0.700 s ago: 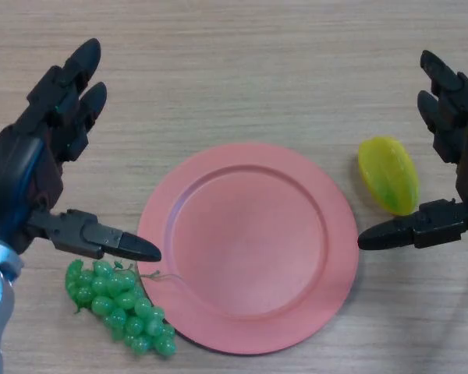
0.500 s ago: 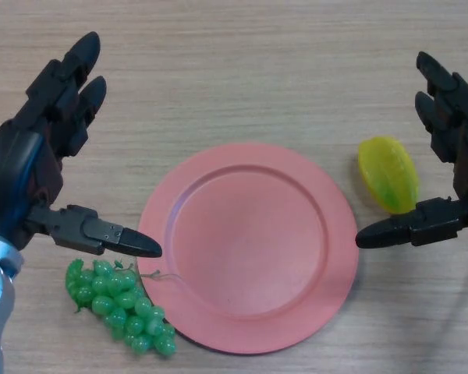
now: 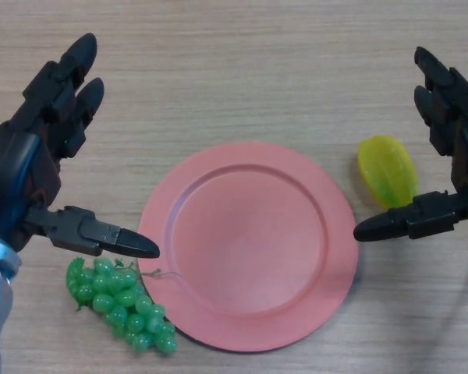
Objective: Pick up the yellow starfruit and place it on the plate
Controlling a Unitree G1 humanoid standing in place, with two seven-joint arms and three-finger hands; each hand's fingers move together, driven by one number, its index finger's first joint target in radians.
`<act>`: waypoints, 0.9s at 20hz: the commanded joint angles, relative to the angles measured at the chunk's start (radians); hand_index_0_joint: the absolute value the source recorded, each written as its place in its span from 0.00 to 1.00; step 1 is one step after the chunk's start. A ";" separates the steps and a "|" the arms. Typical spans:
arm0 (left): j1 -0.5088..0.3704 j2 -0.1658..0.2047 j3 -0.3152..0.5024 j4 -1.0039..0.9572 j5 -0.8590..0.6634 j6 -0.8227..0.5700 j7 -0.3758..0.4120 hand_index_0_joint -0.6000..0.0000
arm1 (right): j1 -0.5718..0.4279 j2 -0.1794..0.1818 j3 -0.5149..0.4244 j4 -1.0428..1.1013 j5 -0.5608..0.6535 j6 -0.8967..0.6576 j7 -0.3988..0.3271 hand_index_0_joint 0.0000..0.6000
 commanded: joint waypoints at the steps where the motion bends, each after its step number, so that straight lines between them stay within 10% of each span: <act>1: -0.019 0.039 0.078 -0.058 -0.039 -0.083 0.019 1.00 | -0.055 -0.031 -0.022 -0.031 -0.039 -0.174 -0.027 0.00; 18: 0.027 0.025 0.109 -0.059 -0.121 -0.070 0.025 1.00 | -0.355 -0.114 -0.013 0.637 -0.313 -0.536 -0.141 0.00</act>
